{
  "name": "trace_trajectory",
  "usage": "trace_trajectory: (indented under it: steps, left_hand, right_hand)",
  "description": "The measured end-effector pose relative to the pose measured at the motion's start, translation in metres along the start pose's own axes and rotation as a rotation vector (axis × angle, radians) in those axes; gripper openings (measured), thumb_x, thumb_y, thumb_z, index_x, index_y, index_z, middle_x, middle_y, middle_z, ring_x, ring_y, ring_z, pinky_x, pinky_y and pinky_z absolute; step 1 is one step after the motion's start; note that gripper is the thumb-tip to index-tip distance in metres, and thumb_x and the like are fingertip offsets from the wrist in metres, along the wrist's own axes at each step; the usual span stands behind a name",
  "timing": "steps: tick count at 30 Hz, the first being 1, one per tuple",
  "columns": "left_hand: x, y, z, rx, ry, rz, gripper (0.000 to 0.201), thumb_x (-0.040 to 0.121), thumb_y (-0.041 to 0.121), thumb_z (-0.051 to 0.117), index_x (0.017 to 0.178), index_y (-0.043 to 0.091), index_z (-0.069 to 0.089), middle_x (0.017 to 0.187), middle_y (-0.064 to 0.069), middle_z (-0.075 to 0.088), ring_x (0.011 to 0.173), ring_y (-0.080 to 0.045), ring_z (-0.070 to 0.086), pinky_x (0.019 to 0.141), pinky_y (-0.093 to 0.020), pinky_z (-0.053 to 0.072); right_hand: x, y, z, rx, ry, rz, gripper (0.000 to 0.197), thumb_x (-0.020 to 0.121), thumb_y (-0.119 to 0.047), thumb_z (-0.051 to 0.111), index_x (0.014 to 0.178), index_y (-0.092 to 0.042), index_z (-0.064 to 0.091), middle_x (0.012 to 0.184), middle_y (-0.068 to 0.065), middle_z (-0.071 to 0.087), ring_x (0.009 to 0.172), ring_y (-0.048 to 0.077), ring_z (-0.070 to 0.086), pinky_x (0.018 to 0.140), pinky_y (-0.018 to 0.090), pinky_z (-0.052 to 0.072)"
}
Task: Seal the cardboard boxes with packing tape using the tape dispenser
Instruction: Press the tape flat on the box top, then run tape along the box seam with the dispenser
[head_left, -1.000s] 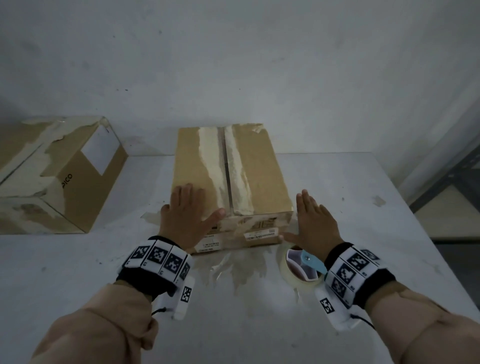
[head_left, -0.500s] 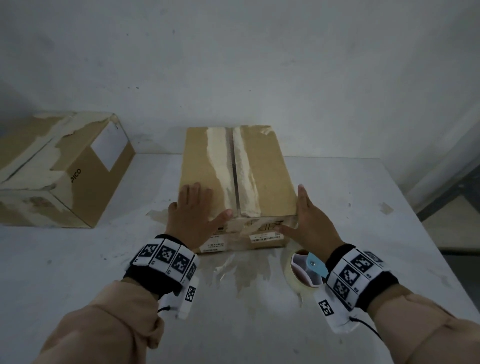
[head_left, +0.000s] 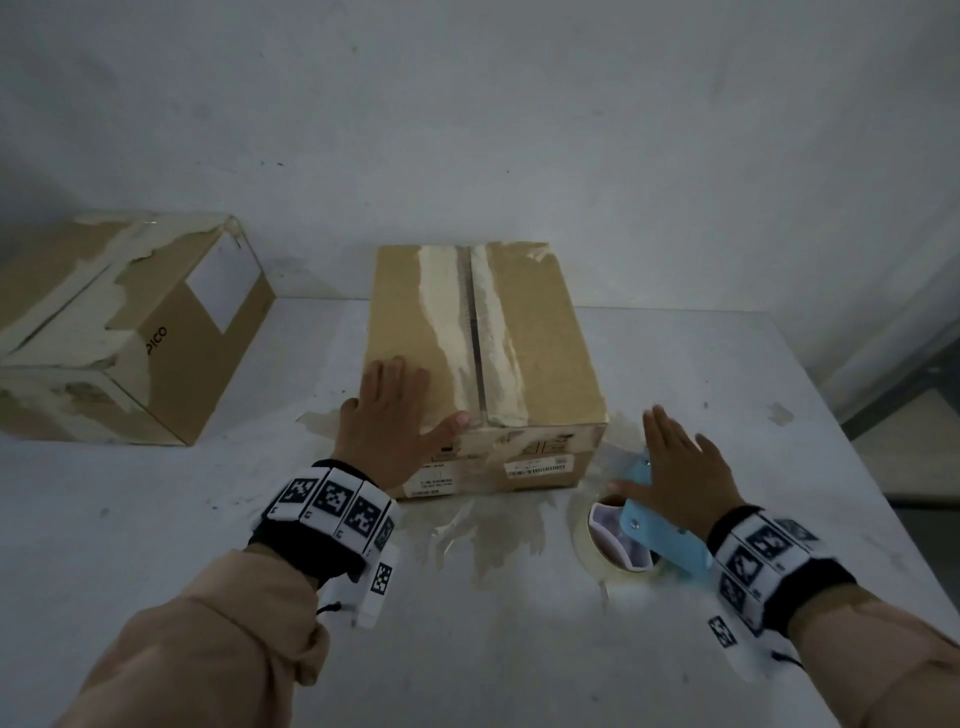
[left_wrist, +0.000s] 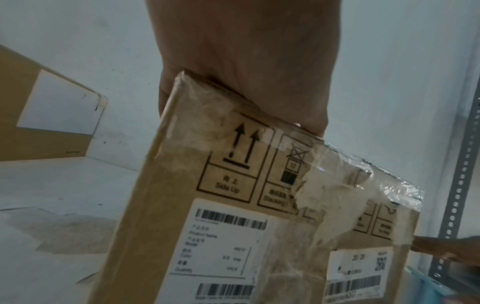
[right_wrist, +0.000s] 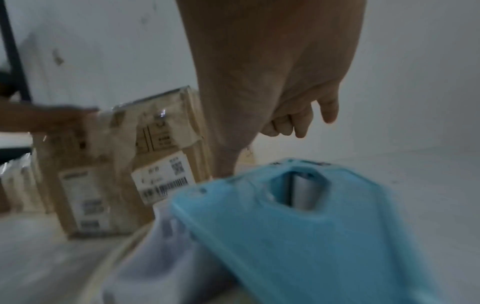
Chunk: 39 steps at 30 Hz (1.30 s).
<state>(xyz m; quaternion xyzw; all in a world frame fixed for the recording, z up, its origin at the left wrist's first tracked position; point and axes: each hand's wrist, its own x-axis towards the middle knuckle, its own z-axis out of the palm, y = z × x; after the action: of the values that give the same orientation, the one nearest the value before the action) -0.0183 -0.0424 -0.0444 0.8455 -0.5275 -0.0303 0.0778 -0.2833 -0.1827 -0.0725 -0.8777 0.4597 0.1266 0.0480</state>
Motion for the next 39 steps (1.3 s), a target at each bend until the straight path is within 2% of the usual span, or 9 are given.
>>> trace_trajectory:
  steps: [6, 11, 16, 21, 24, 27, 32, 36, 39]
  left_hand:
    - [0.000, 0.001, -0.001, 0.017, 0.003, 0.010, 0.104, 0.056, 0.086, -0.002, 0.123, 0.016, 0.036, 0.137, -0.007, 0.029, 0.127, -0.027, 0.025, 0.094, -0.048, 0.039]
    - [0.000, 0.001, 0.001, 0.049, -0.079, -0.025, 0.093, 0.068, 0.081, 0.006, 0.143, 0.027, 0.017, 0.153, -0.006, 0.012, 0.142, -0.028, 0.009, 0.107, -0.055, 0.026]
    - [-0.001, 0.001, 0.006, 0.013, -0.042, -0.031, 0.083, 0.079, 0.074, 0.022, 0.146, 0.025, 0.020, 0.156, -0.009, 0.011, 0.143, -0.030, 0.007, 0.109, -0.056, 0.026]
    - [0.001, -0.001, 0.008, -0.064, -0.069, -0.066, 0.097, 0.064, 0.077, 0.010, 0.147, 0.027, 0.019, 0.157, -0.004, 0.008, 0.144, -0.029, 0.003, 0.114, -0.056, 0.013]
    - [-0.001, 0.000, 0.007, -0.060, -0.057, -0.055, 0.098, 0.063, 0.077, 0.009, 0.147, 0.027, 0.020, 0.157, -0.006, 0.009, 0.144, -0.029, 0.004, 0.112, -0.058, 0.014]
    - [-0.002, 0.003, 0.005, -0.074, -0.064, -0.057, 0.101, 0.062, 0.078, 0.008, 0.147, 0.026, 0.021, 0.157, -0.006, 0.008, 0.144, -0.029, 0.004, 0.113, -0.058, 0.013]
    - [-0.003, 0.002, -0.001, -0.055, -0.090, -0.040, 0.101, 0.061, 0.078, 0.009, 0.146, 0.025, 0.025, 0.156, -0.008, 0.011, 0.143, -0.030, 0.006, 0.113, -0.056, 0.017]
    - [0.008, 0.010, -0.016, 0.050, -0.054, -0.059, 0.071, 0.077, 0.069, 0.044, 0.131, 0.024, 0.038, 0.140, -0.013, 0.031, 0.128, -0.035, 0.027, 0.102, -0.051, 0.034]
    - [0.012, 0.015, -0.017, 0.065, -0.096, -0.098, 0.072, 0.080, 0.067, 0.044, 0.137, 0.028, 0.027, 0.146, -0.010, 0.022, 0.134, -0.034, 0.020, 0.108, -0.055, 0.024]
  right_hand:
    - [0.002, -0.008, -0.008, 0.147, 0.073, -0.039, 0.104, 0.075, -0.074, 0.040, 0.146, -0.008, 0.001, 0.156, 0.008, 0.000, 0.143, 0.017, 0.008, 0.115, 0.035, 0.009]
    - [-0.006, -0.004, 0.002, 0.169, 0.006, -0.034, 0.108, 0.072, -0.078, 0.035, 0.146, -0.009, -0.003, 0.156, 0.009, -0.003, 0.143, 0.019, 0.003, 0.116, 0.037, 0.006]
    - [-0.043, 0.018, 0.043, 0.286, 0.049, 0.009, 0.123, 0.060, -0.083, 0.040, 0.145, -0.007, -0.004, 0.155, 0.016, -0.001, 0.140, 0.032, 0.013, 0.113, 0.041, 0.020]
    - [-0.062, 0.038, 0.080, 0.417, 0.057, 0.040, 0.128, 0.049, -0.087, 0.047, 0.145, -0.016, 0.002, 0.140, 0.014, 0.032, 0.117, 0.030, 0.046, 0.092, 0.043, 0.046]
    - [-0.066, 0.040, 0.085, 0.367, 0.084, 0.020, 0.115, 0.059, -0.075, 0.059, 0.145, -0.018, 0.007, 0.112, 0.015, 0.049, 0.090, 0.029, 0.054, 0.074, 0.038, 0.047]
    - [-0.065, 0.047, 0.091, 0.424, 0.221, 0.003, 0.096, 0.066, -0.076, 0.047, 0.139, -0.020, 0.020, 0.090, 0.019, 0.056, 0.072, 0.036, 0.057, 0.060, 0.039, 0.048]
    - [-0.064, 0.050, 0.060, 0.619, 0.238, 0.081, 0.087, 0.070, -0.048, 0.071, 0.140, -0.015, 0.030, 0.119, 0.016, 0.054, 0.105, 0.032, 0.054, 0.090, 0.039, 0.044]
    - [-0.065, 0.049, 0.019, 0.820, 0.450, 0.082, 0.065, 0.077, -0.046, 0.064, 0.130, -0.016, 0.042, 0.110, 0.007, 0.061, 0.095, 0.026, 0.060, 0.085, 0.042, 0.051]
    - [-0.067, 0.045, -0.018, 0.986, 0.504, 0.087, 0.065, 0.081, -0.045, 0.055, 0.134, -0.010, 0.039, 0.100, 0.001, 0.058, 0.084, 0.018, 0.059, 0.078, 0.031, 0.051]
